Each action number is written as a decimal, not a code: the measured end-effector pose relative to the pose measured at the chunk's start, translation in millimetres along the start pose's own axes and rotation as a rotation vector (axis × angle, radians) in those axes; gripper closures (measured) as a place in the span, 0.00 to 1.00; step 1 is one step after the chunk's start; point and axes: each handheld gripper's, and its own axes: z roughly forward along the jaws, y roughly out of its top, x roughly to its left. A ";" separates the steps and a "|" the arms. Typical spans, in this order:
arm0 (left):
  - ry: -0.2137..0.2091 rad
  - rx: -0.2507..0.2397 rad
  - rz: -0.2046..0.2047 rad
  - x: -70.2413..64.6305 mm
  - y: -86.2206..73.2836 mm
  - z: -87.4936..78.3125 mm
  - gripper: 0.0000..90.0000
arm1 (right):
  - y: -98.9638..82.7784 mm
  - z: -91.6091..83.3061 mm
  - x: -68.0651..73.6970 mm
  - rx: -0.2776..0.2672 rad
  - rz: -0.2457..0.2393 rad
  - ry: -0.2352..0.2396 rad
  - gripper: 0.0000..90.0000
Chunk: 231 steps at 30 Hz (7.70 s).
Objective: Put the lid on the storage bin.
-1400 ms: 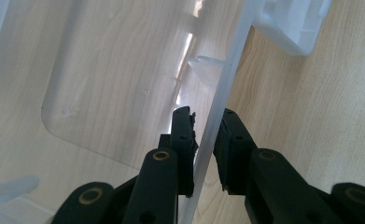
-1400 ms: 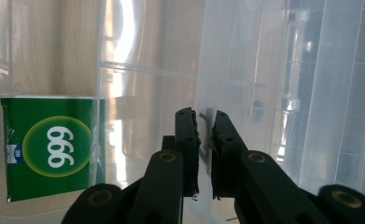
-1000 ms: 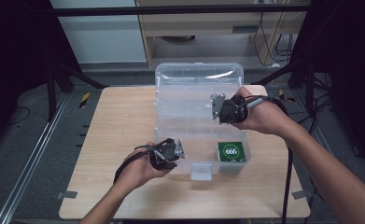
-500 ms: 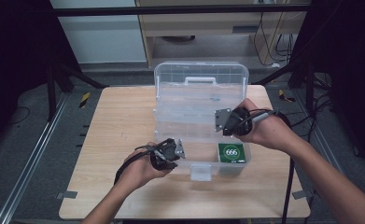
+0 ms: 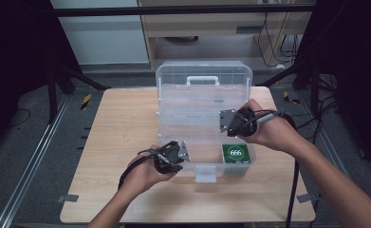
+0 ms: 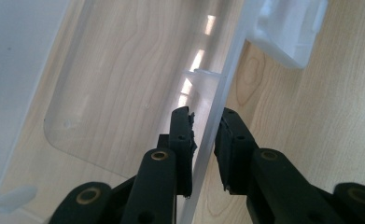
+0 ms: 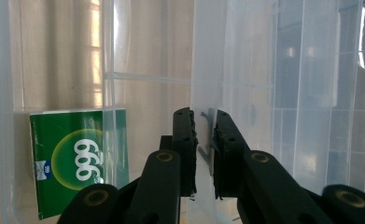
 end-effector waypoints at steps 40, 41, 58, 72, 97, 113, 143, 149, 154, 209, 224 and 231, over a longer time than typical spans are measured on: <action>-0.053 -0.179 -0.057 -1.4 -16.2 -23.5 0.61 | -14.5 -6.1 36.7 -0.057 0.024 0.008 0.88; -0.061 -0.238 -0.089 -1.1 -19.1 -37.4 0.59 | -14.4 -5.9 37.0 -0.060 0.026 0.007 0.88; 0.008 -0.365 -0.366 66.3 -40.6 -109.8 0.90 | -13.1 -3.7 39.7 -0.064 0.030 -0.005 0.84; 0.046 -0.412 -0.565 111.1 -41.5 -108.5 0.96 | -13.5 -3.6 43.0 -0.064 0.030 -0.018 0.82; 0.066 -0.446 -0.596 120.0 -35.1 -112.1 1.00 | -15.0 -2.2 50.2 -0.064 0.028 -0.008 0.82; 0.053 -0.439 -0.586 112.6 -35.8 -111.2 1.00 | -19.0 -3.1 55.8 -0.078 0.055 0.011 0.74; 0.031 -0.445 -0.531 73.8 -53.8 -96.7 1.00 | -59.5 -43.2 83.3 -0.218 0.496 -0.008 0.18; 0.043 -0.438 -0.513 64.7 -56.4 -92.5 1.00 | -72.3 -44.8 84.3 -0.222 0.573 -0.015 0.16; 0.047 -0.442 -0.513 61.4 -58.2 -91.2 1.00 | -79.9 -45.7 84.1 -0.229 0.600 -0.020 0.16; 0.015 -0.420 -0.500 22.6 -94.0 -48.9 1.00 | -148.9 -5.7 101.7 -0.127 0.811 -0.085 0.15; 0.076 -0.383 -0.481 21.5 -111.1 -52.1 1.00 | -155.4 3.1 100.5 -0.120 0.820 -0.101 0.21; 0.125 -0.326 -0.533 38.6 -140.4 -57.8 1.00 | -162.2 9.1 100.3 -0.089 0.829 -0.105 0.23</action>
